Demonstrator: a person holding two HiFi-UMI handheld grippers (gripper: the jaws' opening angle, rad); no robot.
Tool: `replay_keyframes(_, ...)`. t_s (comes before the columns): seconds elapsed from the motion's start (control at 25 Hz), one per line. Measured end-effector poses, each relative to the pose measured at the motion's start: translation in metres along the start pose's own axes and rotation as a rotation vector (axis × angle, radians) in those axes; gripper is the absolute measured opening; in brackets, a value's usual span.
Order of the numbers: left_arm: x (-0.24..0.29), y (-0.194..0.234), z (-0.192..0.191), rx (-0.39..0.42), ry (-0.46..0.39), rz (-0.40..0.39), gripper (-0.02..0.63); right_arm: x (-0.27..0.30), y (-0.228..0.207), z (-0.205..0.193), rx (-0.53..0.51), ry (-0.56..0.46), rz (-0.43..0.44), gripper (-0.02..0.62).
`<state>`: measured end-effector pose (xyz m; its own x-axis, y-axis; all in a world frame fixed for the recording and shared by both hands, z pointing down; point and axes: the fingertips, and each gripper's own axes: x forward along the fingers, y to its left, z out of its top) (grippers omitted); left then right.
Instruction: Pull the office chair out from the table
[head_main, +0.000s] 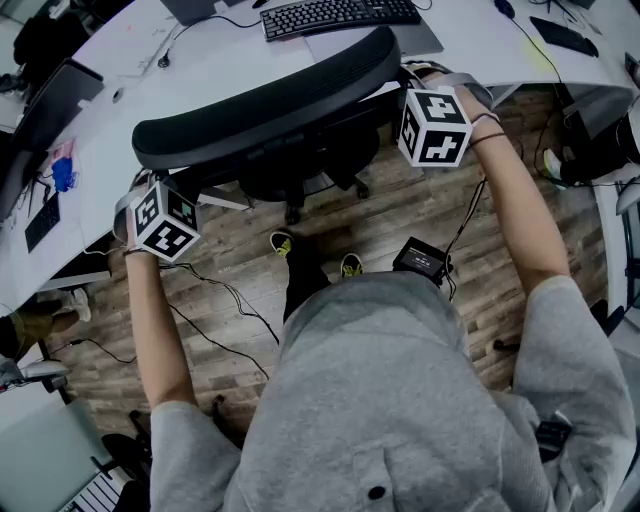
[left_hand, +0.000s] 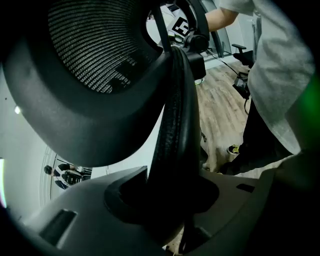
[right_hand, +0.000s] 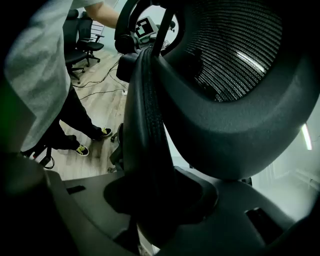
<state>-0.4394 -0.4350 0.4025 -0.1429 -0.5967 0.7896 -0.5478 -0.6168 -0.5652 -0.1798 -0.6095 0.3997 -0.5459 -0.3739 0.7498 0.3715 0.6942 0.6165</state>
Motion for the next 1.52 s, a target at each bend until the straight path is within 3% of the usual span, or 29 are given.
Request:
replay_keyframes(0.92,-0.007,-0.015,-0.018,0.096,0.043,-0.105,0.109,-0.008,0.016,0.011,-0.002,0.045,0.011,0.146)
replay_keyframes(1.24,-0.029,-0.045,-0.023,0.109,0.013,-0.102,0.109,-0.035,0.053,0.023,0.013,0.06,0.019,0.143)
replay_keyframes(1.52,-0.074,-0.1,-0.035,0.13,-0.008,-0.087,0.112,-0.08,0.117,0.046,0.035,0.075,0.001,0.143)
